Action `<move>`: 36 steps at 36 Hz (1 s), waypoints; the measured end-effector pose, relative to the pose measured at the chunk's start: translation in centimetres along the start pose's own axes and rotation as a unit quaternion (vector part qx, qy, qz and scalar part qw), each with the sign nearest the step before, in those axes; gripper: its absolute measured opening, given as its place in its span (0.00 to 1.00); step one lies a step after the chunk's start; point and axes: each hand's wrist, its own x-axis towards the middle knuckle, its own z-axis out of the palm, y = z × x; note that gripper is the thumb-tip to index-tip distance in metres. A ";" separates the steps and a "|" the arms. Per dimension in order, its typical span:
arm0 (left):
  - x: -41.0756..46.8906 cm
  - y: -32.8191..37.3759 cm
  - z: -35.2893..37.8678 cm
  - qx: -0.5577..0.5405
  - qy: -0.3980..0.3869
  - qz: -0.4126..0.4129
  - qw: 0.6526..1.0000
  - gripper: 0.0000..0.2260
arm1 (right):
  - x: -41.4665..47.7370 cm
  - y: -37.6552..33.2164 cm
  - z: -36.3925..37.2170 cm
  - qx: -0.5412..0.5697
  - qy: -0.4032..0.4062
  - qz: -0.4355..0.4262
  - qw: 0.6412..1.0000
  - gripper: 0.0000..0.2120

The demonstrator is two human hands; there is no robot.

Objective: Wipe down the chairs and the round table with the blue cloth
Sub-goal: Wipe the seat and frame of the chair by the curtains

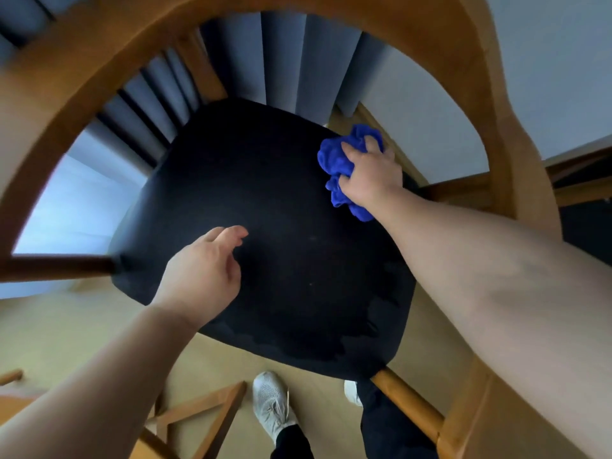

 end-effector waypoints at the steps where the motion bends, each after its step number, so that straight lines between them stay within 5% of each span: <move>1: 0.0 0.0 -0.1 0.000 0.000 0.002 1.000 0.19 | -0.7 0.8 0.2 0.000 -0.002 0.017 1.000 0.30; 10: -1.5 -0.2 -0.8 -0.009 -0.007 0.037 0.999 0.19 | -7.7 6.3 3.3 0.065 -0.030 0.212 0.975 0.32; 20: -3.7 -1.9 -1.1 -0.025 -0.011 0.029 0.999 0.19 | -16.7 1.6 7.2 0.185 -0.054 0.386 0.902 0.36; 29: -6.2 -3.0 -4.1 -0.022 -0.002 0.033 0.999 0.18 | -24.6 -3.5 10.1 0.144 -0.073 0.346 0.924 0.35; 36: -8.7 -3.1 -4.0 -0.018 -0.009 0.019 1.000 0.18 | -30.3 -5.3 11.6 0.104 -0.100 0.238 0.961 0.33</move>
